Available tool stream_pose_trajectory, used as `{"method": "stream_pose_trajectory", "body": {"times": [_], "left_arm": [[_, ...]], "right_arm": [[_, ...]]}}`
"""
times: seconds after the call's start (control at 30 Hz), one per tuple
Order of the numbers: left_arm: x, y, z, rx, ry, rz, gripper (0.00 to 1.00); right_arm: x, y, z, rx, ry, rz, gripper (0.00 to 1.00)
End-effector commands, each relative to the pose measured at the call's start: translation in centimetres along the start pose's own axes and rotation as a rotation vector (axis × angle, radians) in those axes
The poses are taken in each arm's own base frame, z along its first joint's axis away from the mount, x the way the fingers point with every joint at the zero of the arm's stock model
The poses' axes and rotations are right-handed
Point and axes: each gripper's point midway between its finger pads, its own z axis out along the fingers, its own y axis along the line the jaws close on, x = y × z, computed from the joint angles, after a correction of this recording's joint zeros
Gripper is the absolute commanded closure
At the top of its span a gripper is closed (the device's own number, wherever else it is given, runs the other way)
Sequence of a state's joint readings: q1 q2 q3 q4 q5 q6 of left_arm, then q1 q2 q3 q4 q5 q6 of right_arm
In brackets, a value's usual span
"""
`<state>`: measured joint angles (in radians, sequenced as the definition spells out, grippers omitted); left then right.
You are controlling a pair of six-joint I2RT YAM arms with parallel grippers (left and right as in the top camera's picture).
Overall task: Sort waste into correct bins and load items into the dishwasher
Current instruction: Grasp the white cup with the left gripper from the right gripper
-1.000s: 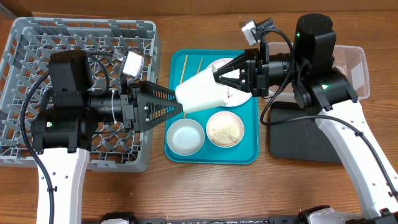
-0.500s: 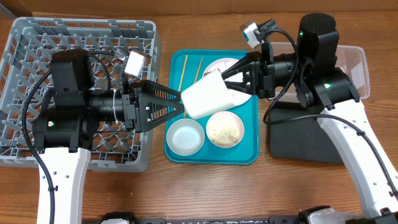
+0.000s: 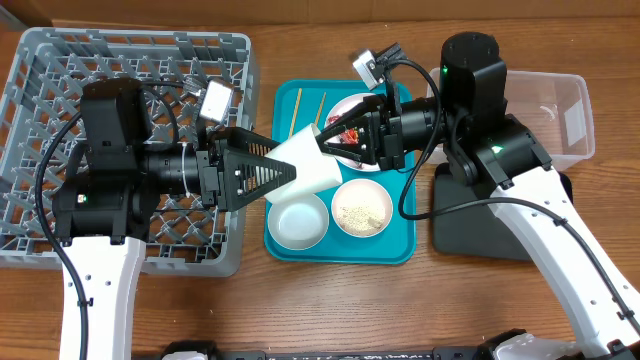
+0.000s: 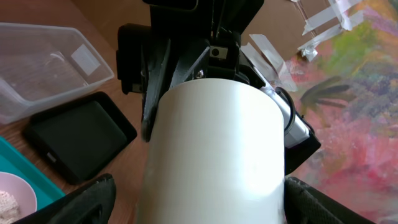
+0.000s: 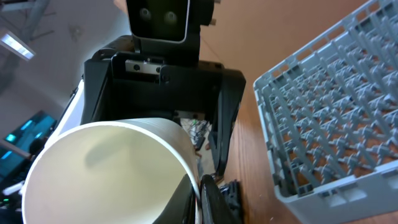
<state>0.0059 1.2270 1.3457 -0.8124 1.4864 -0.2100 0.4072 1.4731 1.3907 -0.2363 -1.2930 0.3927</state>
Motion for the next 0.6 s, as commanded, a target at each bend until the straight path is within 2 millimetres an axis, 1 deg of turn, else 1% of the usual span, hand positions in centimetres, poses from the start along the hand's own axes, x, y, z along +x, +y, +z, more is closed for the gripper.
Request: {"method": "stream_pose_trajectory", "body": {"times": [0.0, 0.07, 0.2, 0.4, 0.57], "left_arm": [[-0.1, -0.7, 0.1, 0.030, 0.009, 0.015, 0.15], [-0.1, -0.8, 0.1, 0.031, 0.010, 0.012, 0.18], [0.0, -1.0, 0.1, 0.046, 0.014, 0.006, 0.19], [0.0, -1.0, 0.1, 0.045, 0.014, 0.007, 0.19], [0.0, -1.0, 0.1, 0.044, 0.014, 0.008, 0.17]], "right_arm": [[-0.4, 0.5, 1.2, -0.002, -0.003, -0.042, 0.96], [-0.5, 0.5, 1.7, 0.004, -0.007, -0.055, 0.96], [-1.2, -0.5, 1.7, 0.061, -0.041, -0.062, 0.96], [-2.2, -0.7, 0.8, 0.074, -0.073, -0.080, 0.96], [-2.9, -1.0, -0.7, 0.079, -0.096, -0.053, 0.96]]}}
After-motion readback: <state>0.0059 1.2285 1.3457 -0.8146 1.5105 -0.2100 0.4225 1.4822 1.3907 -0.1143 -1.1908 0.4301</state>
